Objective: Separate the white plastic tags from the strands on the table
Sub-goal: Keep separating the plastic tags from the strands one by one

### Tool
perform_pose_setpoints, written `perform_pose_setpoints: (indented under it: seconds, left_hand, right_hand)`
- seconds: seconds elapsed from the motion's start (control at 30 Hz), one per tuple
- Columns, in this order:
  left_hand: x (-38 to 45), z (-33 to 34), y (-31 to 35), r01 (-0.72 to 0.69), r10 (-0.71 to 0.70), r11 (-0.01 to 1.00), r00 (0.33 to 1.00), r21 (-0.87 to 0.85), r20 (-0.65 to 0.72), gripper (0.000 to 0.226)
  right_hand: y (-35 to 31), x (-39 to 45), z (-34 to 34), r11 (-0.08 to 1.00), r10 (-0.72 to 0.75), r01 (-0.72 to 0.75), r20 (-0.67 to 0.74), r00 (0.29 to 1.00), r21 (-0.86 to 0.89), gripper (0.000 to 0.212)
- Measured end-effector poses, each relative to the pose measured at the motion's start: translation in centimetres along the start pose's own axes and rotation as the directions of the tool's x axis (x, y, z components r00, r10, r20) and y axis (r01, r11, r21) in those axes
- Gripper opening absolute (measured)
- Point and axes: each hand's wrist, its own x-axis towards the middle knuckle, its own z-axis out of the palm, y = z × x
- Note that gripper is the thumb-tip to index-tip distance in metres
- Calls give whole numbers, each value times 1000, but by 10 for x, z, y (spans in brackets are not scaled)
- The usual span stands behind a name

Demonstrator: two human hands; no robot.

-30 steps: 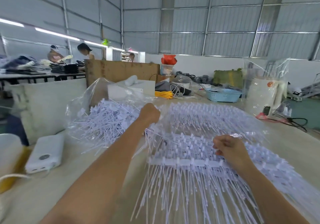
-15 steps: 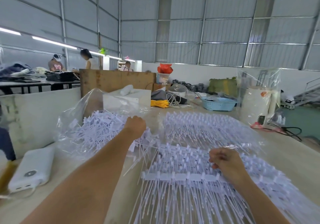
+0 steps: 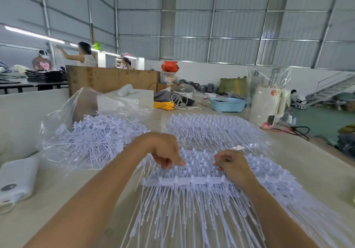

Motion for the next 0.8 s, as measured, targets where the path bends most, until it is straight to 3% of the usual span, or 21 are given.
perform_pose_setpoints:
  seconds: [0.03,0.1,0.2,0.33,0.43,0.5,0.57,0.67,0.73,0.8]
  left_hand:
    - [-7,3,2,8,-12,1000,990,27,141,27]
    - [-9,9,3,10,-46,989,969,146,243,30]
    - [-3,15,4,8,-70,960,975,281,212,39]
    - [4,22,6,-27,-54,913,981,406,188,27]
    - [-1,16,7,-75,33,945,990,319,135,21]
    - [-6,8,5,-115,103,971,993,208,65,19]
    - [-9,2,4,-172,181,980,979,104,-89,16]
    - [-8,0,6,-305,302,952,907,36,-295,18]
    - [-7,0,5,-320,309,947,910,4,-278,25]
    - [-6,0,-1,-244,240,970,941,12,-239,38]
  right_hand:
    - [-2,-1,0,1000,4,-4,2,1000,7,27]
    - [-5,-3,-1,1000,10,-10,11,1000,11,28]
    - [-10,-7,-2,999,26,-27,21,999,29,28]
    - [-15,-9,-3,1000,-8,9,42,999,-17,29]
    - [-19,-10,-5,961,-124,147,110,986,-233,20]
    - [-27,-12,-9,917,-195,243,176,965,-315,29]
    - [-39,-17,-12,913,-235,306,266,935,-270,30]
    - [-53,-23,-9,931,-239,334,445,863,-147,16]
    - [-55,-21,-9,890,-278,395,416,866,-228,19]
    - [-57,-17,-12,860,-293,403,344,892,-313,19]
